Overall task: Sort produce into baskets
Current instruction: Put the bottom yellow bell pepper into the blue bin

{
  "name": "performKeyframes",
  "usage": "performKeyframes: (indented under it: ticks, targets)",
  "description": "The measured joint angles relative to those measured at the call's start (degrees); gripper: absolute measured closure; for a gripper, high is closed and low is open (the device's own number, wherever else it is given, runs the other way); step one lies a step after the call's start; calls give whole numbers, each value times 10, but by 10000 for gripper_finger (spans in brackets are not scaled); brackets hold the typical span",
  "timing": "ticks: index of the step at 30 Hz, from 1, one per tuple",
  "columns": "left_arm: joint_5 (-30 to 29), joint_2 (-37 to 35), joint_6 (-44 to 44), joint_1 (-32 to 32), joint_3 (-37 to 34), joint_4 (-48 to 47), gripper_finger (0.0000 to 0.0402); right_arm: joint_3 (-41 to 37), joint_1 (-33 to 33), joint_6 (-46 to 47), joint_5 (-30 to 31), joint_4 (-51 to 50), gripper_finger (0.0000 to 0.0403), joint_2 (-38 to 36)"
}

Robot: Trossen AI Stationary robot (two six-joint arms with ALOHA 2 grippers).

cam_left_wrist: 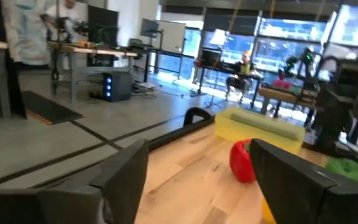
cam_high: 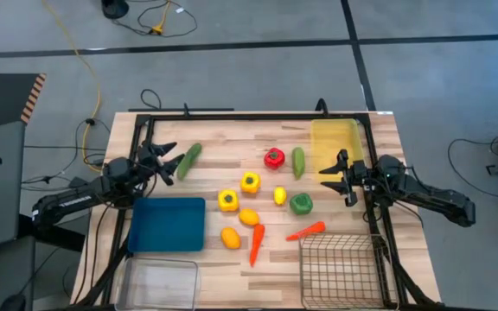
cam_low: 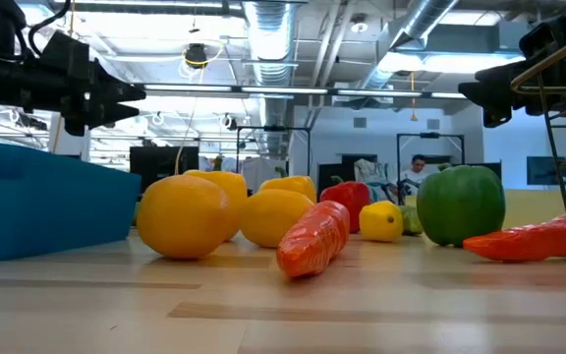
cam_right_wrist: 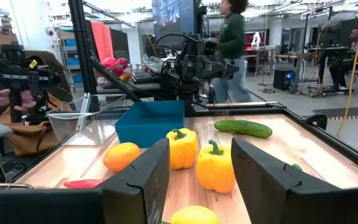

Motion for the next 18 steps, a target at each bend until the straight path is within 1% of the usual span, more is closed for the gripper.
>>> performKeyframes:
  ticks: [4, 6, 10, 12, 14, 18]
  targets:
    - [-10, 0, -45, 0, 0, 16, 103, 0, 0, 0, 0, 0, 204, 0]
    - [-11, 0, -49, 0, 2, 30, 101, 0, 0, 0, 0, 0, 204, 0]
    - [-45, 22, -50, 0, 27, 22, 101, 0, 0, 0, 0, 0, 204, 0]
    - [-60, 47, -48, 0, 48, 21, 101, 0, 0, 0, 0, 0, 204, 0]
    - [-64, 84, -53, 0, 68, 2, 101, 0, 0, 0, 0, 0, 204, 0]
    - [-69, 184, -70, 0, 117, -17, 102, 0, 0, 0, 0, 0, 204, 0]
